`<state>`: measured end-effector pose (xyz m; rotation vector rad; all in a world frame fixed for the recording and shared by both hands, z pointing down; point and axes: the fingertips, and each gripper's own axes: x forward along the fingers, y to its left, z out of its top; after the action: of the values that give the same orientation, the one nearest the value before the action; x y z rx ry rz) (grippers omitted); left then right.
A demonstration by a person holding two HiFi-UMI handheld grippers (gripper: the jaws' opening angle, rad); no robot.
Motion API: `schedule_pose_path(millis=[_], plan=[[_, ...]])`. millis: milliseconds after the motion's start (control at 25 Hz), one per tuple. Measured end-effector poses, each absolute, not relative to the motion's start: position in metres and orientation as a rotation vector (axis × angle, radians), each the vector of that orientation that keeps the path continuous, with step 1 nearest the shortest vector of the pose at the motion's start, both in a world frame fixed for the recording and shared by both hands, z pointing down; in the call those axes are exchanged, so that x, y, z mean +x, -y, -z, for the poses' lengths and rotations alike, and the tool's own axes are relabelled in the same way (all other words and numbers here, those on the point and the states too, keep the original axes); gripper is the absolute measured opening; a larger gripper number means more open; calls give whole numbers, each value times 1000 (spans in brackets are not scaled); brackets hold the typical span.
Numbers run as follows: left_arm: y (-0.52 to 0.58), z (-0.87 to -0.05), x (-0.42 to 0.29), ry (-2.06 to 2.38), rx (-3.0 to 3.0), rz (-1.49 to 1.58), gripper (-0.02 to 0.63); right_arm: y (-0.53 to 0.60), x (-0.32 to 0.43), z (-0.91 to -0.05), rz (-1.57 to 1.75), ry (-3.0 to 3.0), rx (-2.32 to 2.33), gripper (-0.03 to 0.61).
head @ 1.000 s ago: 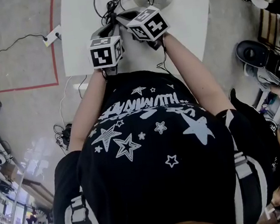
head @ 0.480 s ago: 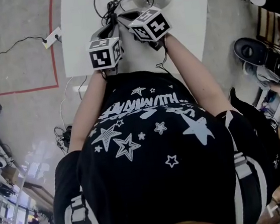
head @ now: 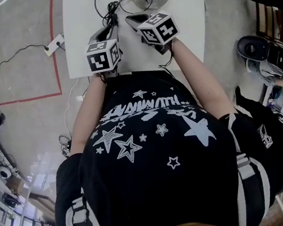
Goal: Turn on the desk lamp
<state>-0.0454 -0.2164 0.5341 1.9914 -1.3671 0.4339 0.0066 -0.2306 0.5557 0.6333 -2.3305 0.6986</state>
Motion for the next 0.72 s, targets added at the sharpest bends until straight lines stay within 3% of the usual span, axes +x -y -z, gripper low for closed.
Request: schedule_pose_path(millis=[640, 720], plan=[[153, -487, -68, 1283, 2128, -308, 71, 172, 8, -510, -700, 2412, 884, 5], [146, -482, -76, 1279, 2139, -311, 16, 163, 5, -505, -694, 2412, 914, 5]])
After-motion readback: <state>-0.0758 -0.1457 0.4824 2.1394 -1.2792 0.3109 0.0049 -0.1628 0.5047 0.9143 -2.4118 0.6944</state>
